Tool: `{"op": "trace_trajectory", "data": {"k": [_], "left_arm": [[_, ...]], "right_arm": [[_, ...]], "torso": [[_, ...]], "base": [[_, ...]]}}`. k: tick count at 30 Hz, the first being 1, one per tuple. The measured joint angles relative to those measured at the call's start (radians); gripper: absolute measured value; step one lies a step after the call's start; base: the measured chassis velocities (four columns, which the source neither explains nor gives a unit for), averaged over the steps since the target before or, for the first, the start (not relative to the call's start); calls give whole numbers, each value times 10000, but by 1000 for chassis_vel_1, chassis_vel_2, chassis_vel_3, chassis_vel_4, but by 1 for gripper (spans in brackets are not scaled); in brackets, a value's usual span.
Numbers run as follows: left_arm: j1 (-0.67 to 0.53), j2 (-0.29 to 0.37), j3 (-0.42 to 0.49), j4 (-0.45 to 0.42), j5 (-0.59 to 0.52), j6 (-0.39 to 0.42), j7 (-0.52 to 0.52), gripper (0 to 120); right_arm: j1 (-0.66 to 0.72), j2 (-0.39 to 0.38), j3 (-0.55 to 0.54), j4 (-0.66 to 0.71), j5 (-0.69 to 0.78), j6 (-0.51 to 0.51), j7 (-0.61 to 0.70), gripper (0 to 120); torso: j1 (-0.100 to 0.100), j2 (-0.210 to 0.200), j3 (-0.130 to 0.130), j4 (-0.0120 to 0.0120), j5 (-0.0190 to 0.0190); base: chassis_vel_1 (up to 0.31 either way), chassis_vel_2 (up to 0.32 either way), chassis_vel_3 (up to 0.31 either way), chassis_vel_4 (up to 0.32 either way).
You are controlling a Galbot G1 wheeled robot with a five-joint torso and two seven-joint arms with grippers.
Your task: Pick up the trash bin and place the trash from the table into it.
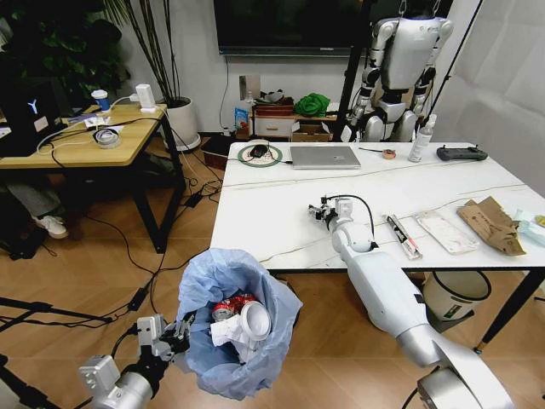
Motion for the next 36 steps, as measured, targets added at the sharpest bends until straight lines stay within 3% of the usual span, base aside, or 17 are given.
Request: {"op": "trace_trajectory", "data": {"k": [17, 24, 31, 36], "left_arm": [[-20, 50, 6, 7, -26, -4, -8, 0], [-54, 66, 61, 7, -30, -5, -36, 0], [-87, 125, 130, 19, -75, -5, -58, 0], [-125, 188, 142, 28, -203, -3, -64, 0]], "right_arm": [[-160, -197, -5, 199, 45, -105, -14, 0], [-290, -315, -70, 508, 238, -153, -30, 0], [-629, -1378, -533, 3018, 1767, -11, -272, 0], [-1211, -3759, -1313, 6705, 3742, 1096, -1545, 0]], "torso": [[0, 0, -1, -1, -1], [0, 0, 0, 0, 1], [2, -1, 0, 3, 3], [-1, 0, -2, -4, 0]], "base": [[0, 0, 0, 0], [0, 0, 0, 0], [0, 0, 0, 0], [0, 0, 0, 0]]}}
